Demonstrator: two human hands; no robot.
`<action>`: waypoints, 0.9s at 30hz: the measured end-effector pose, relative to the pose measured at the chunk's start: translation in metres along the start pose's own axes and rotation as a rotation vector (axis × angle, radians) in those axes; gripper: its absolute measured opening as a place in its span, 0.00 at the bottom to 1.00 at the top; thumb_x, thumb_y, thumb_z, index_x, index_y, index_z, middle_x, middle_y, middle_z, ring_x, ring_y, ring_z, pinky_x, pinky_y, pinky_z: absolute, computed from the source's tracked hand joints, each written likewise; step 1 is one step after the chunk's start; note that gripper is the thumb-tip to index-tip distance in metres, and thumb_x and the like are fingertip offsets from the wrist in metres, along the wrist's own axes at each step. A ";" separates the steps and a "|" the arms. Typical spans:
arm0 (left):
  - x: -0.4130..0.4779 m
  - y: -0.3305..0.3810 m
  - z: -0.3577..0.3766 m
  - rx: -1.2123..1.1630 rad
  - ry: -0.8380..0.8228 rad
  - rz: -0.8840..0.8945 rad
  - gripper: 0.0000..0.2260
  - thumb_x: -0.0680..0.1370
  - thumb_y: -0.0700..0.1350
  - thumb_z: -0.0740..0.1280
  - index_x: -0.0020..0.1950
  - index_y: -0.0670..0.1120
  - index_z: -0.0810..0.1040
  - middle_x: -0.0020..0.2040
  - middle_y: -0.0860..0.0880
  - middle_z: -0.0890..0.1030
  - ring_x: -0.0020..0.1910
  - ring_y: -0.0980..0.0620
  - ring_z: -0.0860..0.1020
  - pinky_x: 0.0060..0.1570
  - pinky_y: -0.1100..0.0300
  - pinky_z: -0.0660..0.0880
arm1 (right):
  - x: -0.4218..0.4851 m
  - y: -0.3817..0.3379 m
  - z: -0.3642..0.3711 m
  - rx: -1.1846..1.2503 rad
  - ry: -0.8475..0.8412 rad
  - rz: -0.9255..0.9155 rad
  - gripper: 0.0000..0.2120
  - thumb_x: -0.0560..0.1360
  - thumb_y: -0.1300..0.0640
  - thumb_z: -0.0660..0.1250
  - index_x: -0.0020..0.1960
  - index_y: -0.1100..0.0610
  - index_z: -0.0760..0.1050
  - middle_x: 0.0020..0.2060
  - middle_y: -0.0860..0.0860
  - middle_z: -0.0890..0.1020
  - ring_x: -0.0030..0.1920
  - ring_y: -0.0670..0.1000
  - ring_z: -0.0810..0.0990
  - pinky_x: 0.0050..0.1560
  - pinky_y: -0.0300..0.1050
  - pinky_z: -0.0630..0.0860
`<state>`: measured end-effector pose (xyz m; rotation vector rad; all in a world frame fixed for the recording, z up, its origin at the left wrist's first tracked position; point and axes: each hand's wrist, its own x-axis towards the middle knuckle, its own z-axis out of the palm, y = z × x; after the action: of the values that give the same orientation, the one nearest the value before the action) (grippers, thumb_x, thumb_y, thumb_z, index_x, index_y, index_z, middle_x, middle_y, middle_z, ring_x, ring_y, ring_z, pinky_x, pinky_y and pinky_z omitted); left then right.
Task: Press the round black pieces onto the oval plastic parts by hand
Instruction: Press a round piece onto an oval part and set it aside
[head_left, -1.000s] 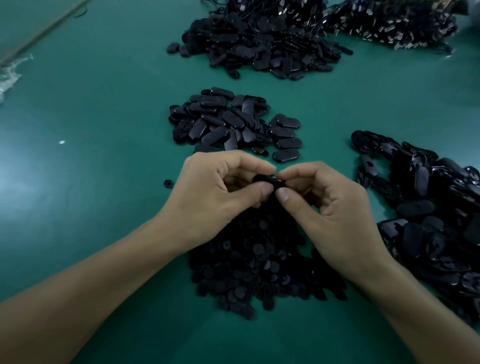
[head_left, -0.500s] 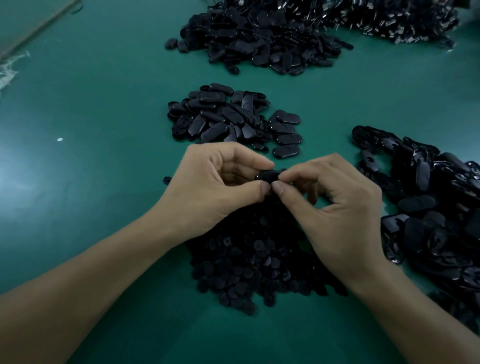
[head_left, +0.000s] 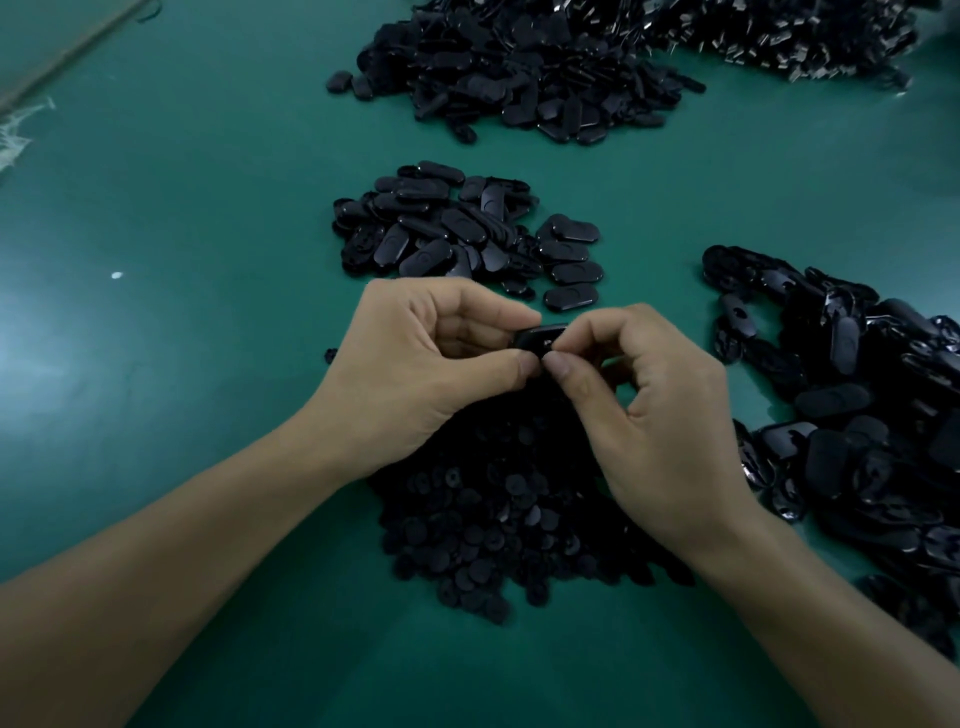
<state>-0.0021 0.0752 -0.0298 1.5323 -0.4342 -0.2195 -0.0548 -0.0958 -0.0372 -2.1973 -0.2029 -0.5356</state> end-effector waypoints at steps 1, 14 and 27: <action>0.000 0.000 0.000 -0.005 0.007 -0.004 0.11 0.67 0.38 0.76 0.47 0.46 0.84 0.40 0.49 0.87 0.39 0.55 0.85 0.44 0.64 0.81 | 0.000 -0.001 0.000 -0.016 -0.012 -0.020 0.07 0.77 0.61 0.70 0.48 0.50 0.76 0.43 0.41 0.79 0.45 0.42 0.78 0.46 0.30 0.72; 0.001 -0.003 -0.002 -0.040 0.005 0.008 0.11 0.66 0.41 0.77 0.47 0.47 0.85 0.41 0.48 0.87 0.40 0.52 0.85 0.44 0.63 0.81 | 0.000 0.001 0.000 0.177 0.052 0.124 0.08 0.77 0.57 0.71 0.46 0.47 0.73 0.41 0.45 0.82 0.42 0.48 0.81 0.42 0.43 0.79; 0.001 -0.005 -0.002 0.025 -0.037 0.084 0.10 0.69 0.37 0.77 0.48 0.45 0.85 0.45 0.45 0.87 0.43 0.50 0.85 0.47 0.61 0.81 | 0.000 0.000 0.000 0.201 0.050 0.151 0.12 0.76 0.58 0.70 0.42 0.47 0.68 0.41 0.42 0.83 0.42 0.48 0.83 0.44 0.48 0.81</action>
<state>0.0006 0.0767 -0.0341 1.5328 -0.5309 -0.1774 -0.0547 -0.0957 -0.0372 -1.9829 -0.0598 -0.4643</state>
